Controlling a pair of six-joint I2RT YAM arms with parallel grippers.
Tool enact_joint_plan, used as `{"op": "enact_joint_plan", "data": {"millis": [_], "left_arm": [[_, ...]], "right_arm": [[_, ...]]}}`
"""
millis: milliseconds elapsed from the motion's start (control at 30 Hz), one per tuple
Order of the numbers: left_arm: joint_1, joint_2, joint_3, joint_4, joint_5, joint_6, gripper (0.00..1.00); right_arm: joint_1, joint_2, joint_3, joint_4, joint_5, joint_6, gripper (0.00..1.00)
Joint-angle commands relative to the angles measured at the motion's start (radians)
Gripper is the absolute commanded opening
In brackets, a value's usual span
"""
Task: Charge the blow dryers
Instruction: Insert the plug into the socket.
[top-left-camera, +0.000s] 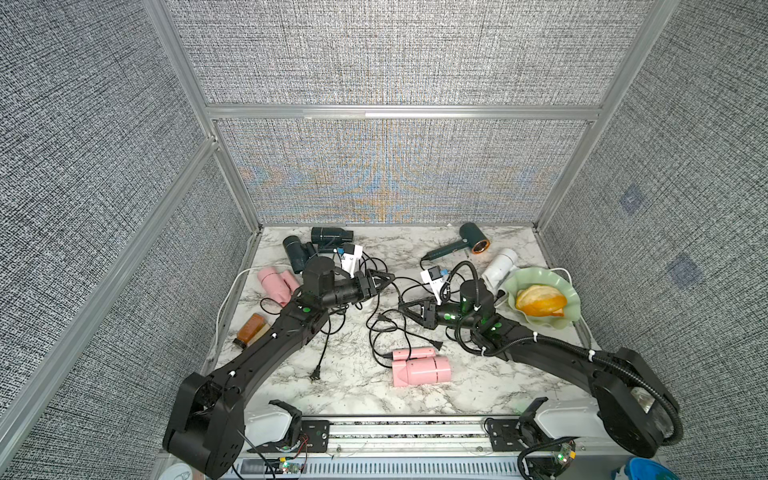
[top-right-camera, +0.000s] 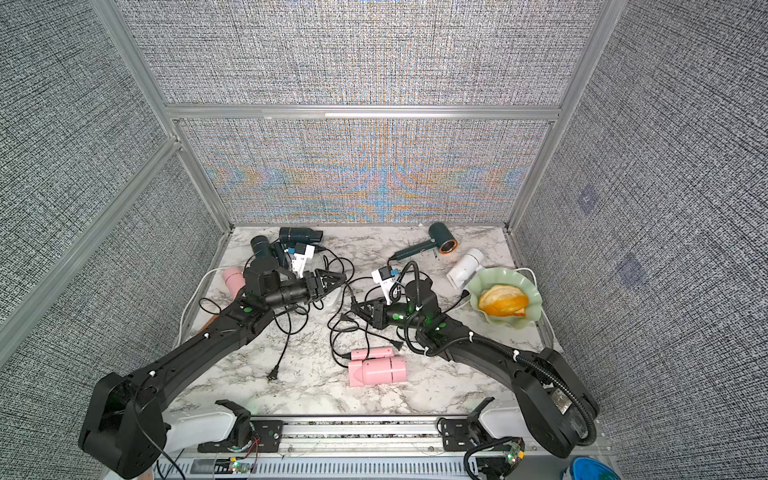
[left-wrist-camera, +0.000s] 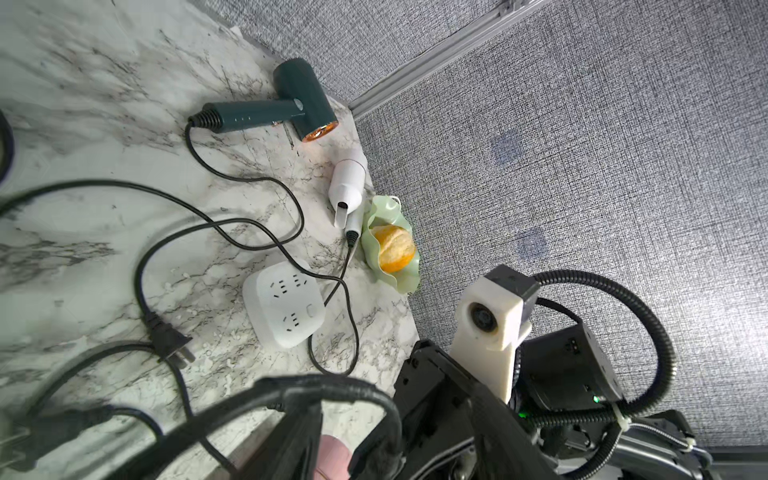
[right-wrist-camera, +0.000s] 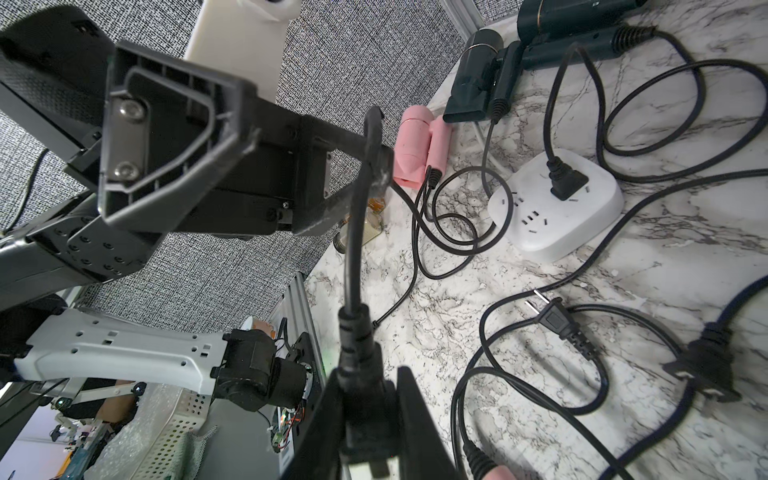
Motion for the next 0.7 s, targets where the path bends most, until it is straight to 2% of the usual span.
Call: {"op": "enact_joint_plan", "data": {"millis": [0,100,233,333,400,500,667], "left_arm": [[0.011,-0.043,-0.014,-0.103,0.039,0.141,0.63],[0.011,-0.092,-0.038,-0.141,0.055,0.201,0.68],[0.01,-0.161,-0.106,-0.083,0.09,0.217,0.84],[0.009,-0.192,-0.112,-0.105,0.101,0.243,0.91],[-0.006,-0.205,-0.12,-0.1,0.097,0.291,0.99],[-0.012,-0.228,-0.123,-0.115,0.089,0.339,0.99],[-0.015,-0.185,-0.117,-0.054,0.182,0.343,0.88]], "right_arm": [[-0.007,-0.001,-0.001,0.005,-0.029,0.002,0.13],[-0.01,0.006,0.003,0.01,-0.047,0.007,0.13],[-0.011,0.026,0.027,-0.001,-0.093,-0.001,0.12],[-0.011,0.047,0.06,-0.03,-0.144,-0.014,0.12],[-0.009,0.052,0.069,-0.031,-0.168,-0.014,0.12],[-0.009,0.067,0.087,-0.037,-0.208,-0.018,0.11],[-0.006,0.085,0.113,-0.033,-0.278,-0.015,0.1]]}}
